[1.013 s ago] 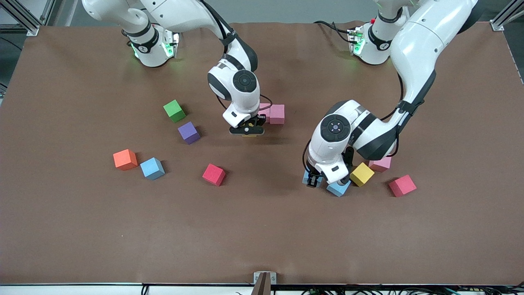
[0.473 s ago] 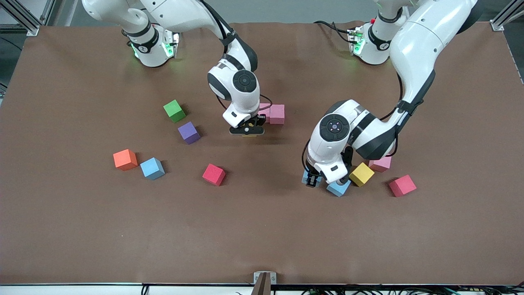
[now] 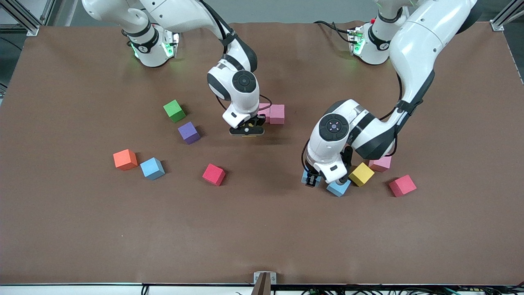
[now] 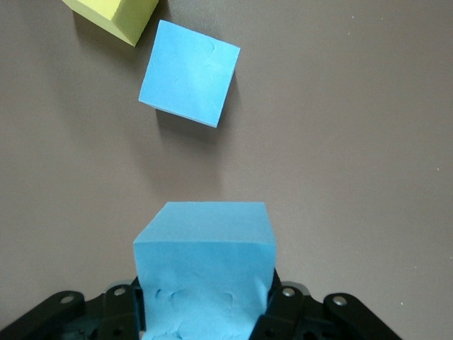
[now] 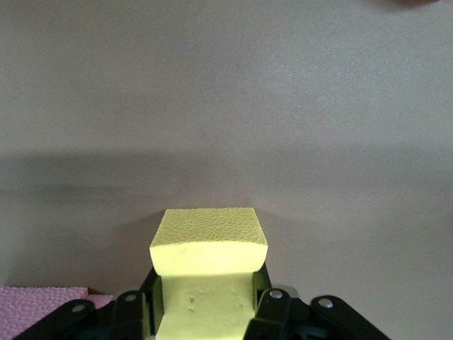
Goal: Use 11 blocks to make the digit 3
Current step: 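Lower the yellow cube beside the purple cube and open the right gripper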
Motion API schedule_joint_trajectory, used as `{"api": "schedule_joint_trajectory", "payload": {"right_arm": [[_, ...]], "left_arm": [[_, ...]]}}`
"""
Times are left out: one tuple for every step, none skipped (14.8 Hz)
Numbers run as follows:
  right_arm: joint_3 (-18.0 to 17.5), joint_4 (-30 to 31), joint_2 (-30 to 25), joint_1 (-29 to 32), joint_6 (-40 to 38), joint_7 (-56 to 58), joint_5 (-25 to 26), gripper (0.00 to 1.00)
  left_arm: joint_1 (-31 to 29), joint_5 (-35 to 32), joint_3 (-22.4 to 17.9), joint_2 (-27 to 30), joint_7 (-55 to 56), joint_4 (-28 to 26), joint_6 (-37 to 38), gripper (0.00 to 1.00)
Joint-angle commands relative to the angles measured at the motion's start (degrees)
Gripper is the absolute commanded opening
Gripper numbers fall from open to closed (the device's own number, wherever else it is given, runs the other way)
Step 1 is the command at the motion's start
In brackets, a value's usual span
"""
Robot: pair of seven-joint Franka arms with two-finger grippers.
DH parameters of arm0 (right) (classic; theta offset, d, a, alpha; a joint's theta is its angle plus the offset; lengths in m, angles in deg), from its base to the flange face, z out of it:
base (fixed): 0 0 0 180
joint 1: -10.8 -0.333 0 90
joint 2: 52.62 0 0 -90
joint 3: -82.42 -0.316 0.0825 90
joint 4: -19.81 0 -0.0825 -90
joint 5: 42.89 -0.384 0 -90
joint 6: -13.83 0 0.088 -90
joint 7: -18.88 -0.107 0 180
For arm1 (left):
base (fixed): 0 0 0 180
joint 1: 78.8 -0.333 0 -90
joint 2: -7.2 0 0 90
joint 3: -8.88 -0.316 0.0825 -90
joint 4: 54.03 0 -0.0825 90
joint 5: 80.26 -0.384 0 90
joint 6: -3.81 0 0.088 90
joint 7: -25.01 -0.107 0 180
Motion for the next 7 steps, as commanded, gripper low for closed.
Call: {"api": "schedule_joint_trajectory", "payload": {"right_arm": [[-0.86,2.37,-1.34,1.28,0.43,1.31,-0.60,0.05],[-0.86,2.38,-1.25,1.28,0.43,1.31,-0.60,0.05],[-0.86,2.38,-1.25,1.28,0.43,1.31,-0.60,0.05],[-0.86,2.38,-1.25,1.28,0.35,1.31,-0.60,0.06],[-0.86,2.29,-1.25,1.28,0.35,1.31,-0.60,0.07],[-0.86,2.29,-1.25,1.20,0.43,1.23,-0.60,0.09],[-0.86,2.29,-1.25,1.28,0.35,1.14,-0.60,0.10]], "left_arm": [[0.51,0.34,-0.13,-0.52,0.34,1.13,0.28,0.56],[0.59,0.34,-0.13,-0.52,0.34,1.13,0.28,0.56],[0.59,0.42,-0.13,-0.44,0.34,1.13,0.28,0.56],[0.59,0.42,-0.13,-0.35,0.34,1.13,0.28,0.56],[0.59,0.42,-0.13,-0.26,0.34,1.13,0.28,0.56],[0.59,0.51,-0.13,-0.26,0.34,1.13,0.28,0.56],[0.68,0.42,-0.13,-0.35,0.42,1.13,0.28,0.56]]}}
